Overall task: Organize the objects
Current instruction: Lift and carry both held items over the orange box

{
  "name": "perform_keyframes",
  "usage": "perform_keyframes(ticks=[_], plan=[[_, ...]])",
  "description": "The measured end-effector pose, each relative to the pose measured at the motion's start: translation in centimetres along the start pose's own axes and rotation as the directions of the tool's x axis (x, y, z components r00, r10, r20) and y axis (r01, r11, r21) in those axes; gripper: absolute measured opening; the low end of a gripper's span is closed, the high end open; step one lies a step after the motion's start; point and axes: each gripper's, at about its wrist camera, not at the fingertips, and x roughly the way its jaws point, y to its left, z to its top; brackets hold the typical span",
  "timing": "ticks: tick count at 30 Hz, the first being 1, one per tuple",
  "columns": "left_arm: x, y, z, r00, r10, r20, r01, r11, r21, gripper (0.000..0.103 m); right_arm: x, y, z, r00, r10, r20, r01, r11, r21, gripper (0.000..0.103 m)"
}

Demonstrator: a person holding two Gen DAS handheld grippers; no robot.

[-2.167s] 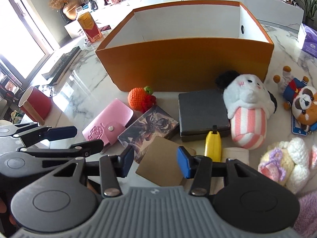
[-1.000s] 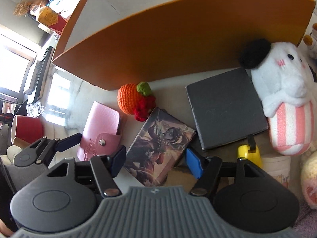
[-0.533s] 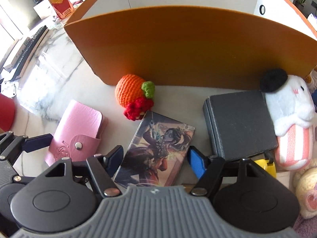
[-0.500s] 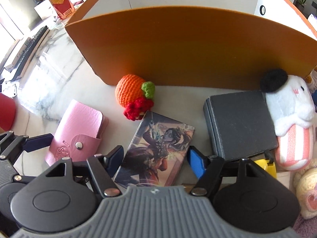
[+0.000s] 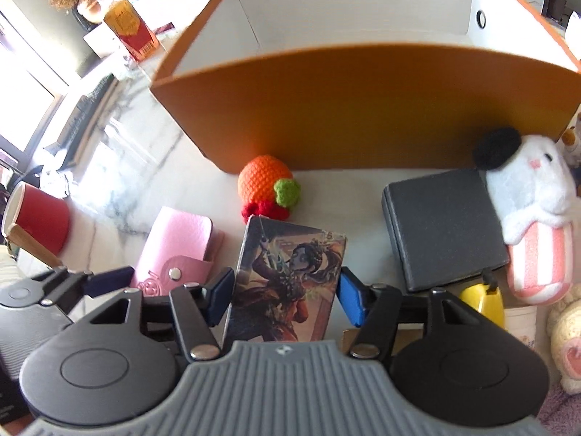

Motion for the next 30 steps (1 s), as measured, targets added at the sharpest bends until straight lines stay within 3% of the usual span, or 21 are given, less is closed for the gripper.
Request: perform_keyframes(ticks=[8, 9, 15, 25, 30], plan=[[-3.6, 0.0, 0.3, 0.996, -0.034, 0.084, 0.040, 0.997, -0.069, 0.087, -3.5, -1.6, 0.1, 0.994, 0.054, 0.095, -0.055, 0.998, 0.004, 0.063], [-4.1, -0.1, 0.4, 0.995, -0.041, 0.096, 0.048, 0.996, -0.074, 0.087, -3.1, -1.4, 1.9, 0.993, 0.060, 0.106, -0.061, 0.998, 0.003, 0.063], [-7.4, -0.9, 2.3, 0.981, -0.077, 0.177, 0.091, 0.993, -0.073, 0.086, -6.5, -2.3, 3.0, 0.979, 0.077, 0.190, -0.077, 0.997, -0.007, 0.063], [-10.7, -3.8, 9.4, 0.947, -0.149, 0.283, 0.145, 0.989, 0.034, 0.086, -11.7, -5.8, 7.7, 0.932, 0.076, 0.353, -0.078, 0.997, -0.010, 0.063], [-9.9, -5.3, 13.7, 0.946, -0.161, 0.282, 0.150, 0.987, 0.060, 0.086, -12.4, -7.8, 10.7, 0.914, 0.060, 0.400, -0.069, 0.998, 0.010, 0.063]])
